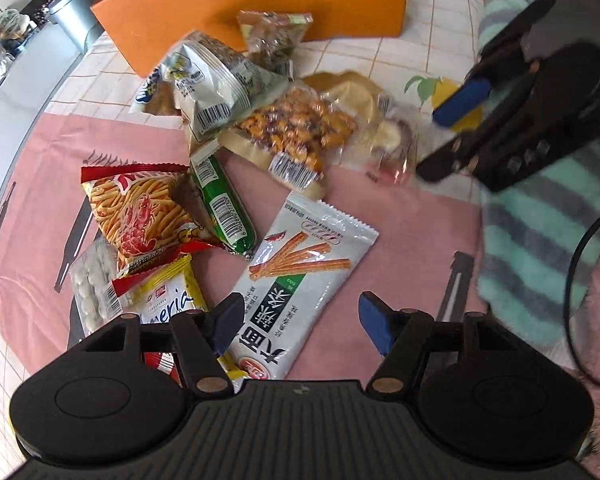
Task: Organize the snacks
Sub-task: 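Grasp the white stick-snack bag with the left tool while the right tool grasps the clear candy bag, then carry both bags over the orange box with the left and right tools, then open both tools to drop the bags into the box and withdraw, then grasp the red chip bag with the left tool while the right tool grasps the vacuum-packed nuts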
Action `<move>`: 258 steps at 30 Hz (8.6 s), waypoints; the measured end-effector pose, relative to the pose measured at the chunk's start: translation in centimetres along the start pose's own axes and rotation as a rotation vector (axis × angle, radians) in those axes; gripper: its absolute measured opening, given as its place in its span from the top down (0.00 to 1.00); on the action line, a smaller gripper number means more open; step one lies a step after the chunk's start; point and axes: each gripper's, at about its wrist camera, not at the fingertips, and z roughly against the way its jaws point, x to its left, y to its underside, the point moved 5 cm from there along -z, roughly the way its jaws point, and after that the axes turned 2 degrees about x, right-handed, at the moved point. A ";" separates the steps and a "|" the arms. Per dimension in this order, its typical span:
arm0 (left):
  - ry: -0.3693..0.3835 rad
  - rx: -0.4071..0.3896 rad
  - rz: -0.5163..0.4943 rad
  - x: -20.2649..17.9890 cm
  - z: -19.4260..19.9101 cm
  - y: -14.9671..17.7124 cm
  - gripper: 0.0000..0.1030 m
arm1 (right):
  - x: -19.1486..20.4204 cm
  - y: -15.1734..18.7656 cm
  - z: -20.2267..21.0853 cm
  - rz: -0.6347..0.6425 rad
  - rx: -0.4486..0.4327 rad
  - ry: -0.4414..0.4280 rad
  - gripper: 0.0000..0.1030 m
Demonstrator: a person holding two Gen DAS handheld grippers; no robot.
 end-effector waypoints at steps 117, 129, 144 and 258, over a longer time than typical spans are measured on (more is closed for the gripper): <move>0.233 -0.163 0.649 3.3 3.3 -28.0 0.39 | -17.8 -16.6 8.5 0.334 -0.072 0.093 0.65; 0.239 -0.056 0.602 2.8 -0.9 -28.9 0.43 | -18.5 -16.1 3.5 0.361 0.087 0.061 0.65; 0.201 -0.055 0.590 2.8 0.1 -28.2 0.31 | -17.4 -16.0 2.3 0.414 0.127 0.082 0.64; -0.087 0.070 1.049 9.5 0.7 8.3 0.20 | 3.6 -4.6 -3.2 0.160 -0.111 0.136 0.34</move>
